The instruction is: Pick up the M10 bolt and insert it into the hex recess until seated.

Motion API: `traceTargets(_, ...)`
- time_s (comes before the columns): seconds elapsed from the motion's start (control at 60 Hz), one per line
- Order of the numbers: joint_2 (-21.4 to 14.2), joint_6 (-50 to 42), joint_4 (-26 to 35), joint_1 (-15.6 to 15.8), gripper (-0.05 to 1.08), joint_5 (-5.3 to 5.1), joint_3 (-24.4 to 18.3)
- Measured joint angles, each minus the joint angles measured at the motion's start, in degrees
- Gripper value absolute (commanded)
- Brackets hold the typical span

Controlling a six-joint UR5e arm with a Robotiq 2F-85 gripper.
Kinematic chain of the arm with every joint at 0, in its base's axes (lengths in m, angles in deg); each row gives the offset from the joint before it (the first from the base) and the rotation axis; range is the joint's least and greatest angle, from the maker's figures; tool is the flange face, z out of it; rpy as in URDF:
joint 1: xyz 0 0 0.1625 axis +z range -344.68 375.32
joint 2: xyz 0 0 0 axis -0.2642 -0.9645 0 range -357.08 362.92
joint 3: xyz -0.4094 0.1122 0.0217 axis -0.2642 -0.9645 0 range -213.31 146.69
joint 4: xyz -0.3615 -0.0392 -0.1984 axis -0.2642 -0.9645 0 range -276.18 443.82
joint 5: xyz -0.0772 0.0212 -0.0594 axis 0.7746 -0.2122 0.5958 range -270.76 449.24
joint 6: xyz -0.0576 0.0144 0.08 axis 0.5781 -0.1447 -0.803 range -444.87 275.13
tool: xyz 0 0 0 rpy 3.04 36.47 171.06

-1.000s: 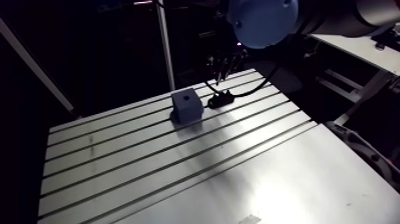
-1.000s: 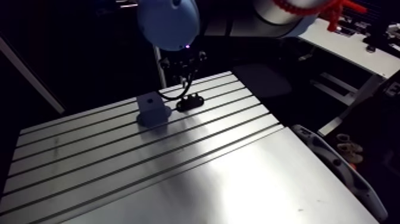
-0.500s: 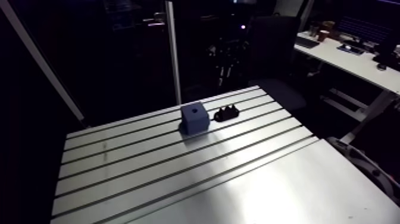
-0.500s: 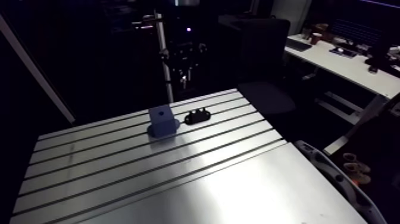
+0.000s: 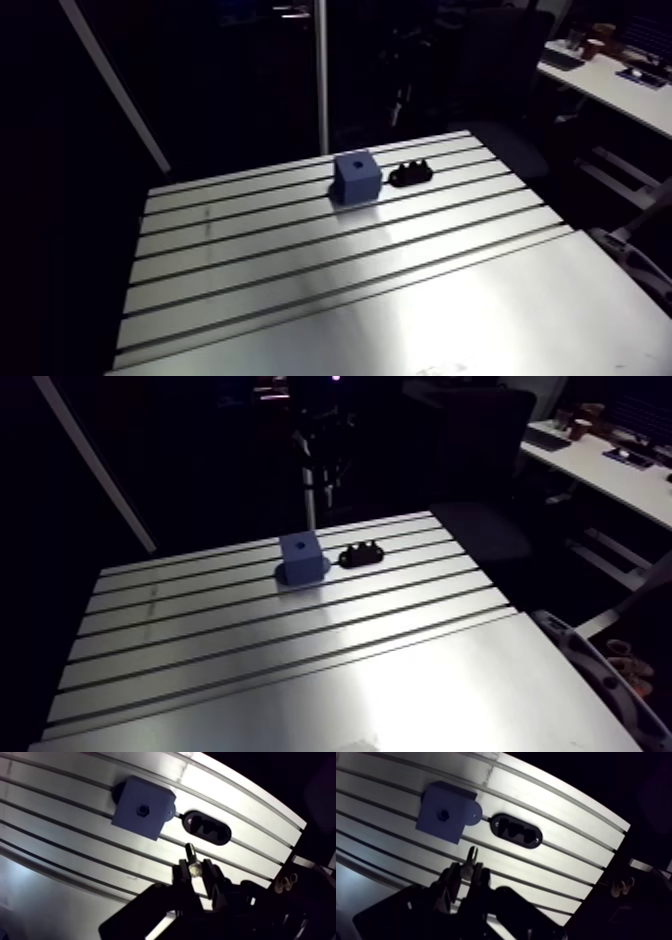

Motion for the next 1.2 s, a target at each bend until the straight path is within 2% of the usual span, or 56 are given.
traceTargets(0.133,1.2,1.9,0.3,1.5,0.95,0.23,-1.4)
traceTargets(0.467,2.9,7.0,1.6,4.0,0.95,-0.14,-3.0)
traceTargets(0.867,3.2,12.4,4.2,4.4,0.94,-0.29,-3.2)
traceTargets(1.2,4.6,12.7,4.6,4.4,0.94,0.17,-3.9)
